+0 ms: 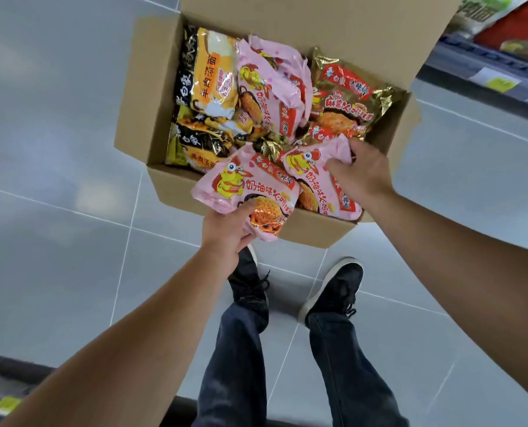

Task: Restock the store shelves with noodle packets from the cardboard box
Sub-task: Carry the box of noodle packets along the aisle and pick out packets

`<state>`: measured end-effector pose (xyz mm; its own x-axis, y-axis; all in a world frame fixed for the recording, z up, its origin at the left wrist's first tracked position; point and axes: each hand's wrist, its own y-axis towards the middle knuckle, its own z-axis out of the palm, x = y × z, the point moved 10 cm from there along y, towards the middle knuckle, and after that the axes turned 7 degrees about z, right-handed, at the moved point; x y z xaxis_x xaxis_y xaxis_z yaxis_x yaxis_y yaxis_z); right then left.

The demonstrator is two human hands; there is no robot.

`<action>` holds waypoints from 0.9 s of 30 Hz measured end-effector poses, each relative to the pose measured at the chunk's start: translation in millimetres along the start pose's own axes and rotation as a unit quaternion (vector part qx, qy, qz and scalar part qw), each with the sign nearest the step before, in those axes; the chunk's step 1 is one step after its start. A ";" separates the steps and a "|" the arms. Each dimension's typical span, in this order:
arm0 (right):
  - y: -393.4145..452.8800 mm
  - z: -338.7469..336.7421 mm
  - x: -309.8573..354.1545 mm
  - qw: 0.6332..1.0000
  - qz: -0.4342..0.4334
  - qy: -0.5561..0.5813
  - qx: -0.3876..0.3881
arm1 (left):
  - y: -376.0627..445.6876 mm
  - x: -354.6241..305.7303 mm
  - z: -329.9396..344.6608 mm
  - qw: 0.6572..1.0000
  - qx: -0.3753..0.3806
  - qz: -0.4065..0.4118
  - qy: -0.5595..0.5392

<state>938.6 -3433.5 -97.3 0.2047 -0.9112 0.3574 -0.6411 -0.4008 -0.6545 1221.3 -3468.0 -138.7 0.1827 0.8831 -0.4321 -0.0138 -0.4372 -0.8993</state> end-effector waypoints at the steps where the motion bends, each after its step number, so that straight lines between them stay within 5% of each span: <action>1: 1.8 5.8 -5.4 0.999 0.013 0.027 0.014 | 1.2 3.2 1.8 1.000 0.003 -0.001 -0.003; 4: -1.9 21.3 -29.5 0.993 0.073 0.074 0.053 | 5.1 13.0 1.9 1.000 0.006 -0.008 -0.007; 11: -30.9 -6.2 -35.6 0.995 0.084 0.048 -0.009 | -17.0 0.5 -8.0 0.999 -0.025 0.010 0.023; 19: -123.0 -175.1 18.3 0.996 0.052 0.034 -0.060 | -150.8 -112.9 32.8 0.994 0.038 0.090 0.053; 27: -266.9 -365.4 74.7 0.977 0.024 0.137 -0.160 | -344.3 -250.2 84.6 0.967 0.151 0.196 0.069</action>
<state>854.7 -3359.8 347.6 -0.0090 -0.8510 0.5252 -0.8527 -0.2678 -0.4485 1097.2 -3524.0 273.3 0.2354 0.6198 -0.7486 -0.3903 -0.6451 -0.6568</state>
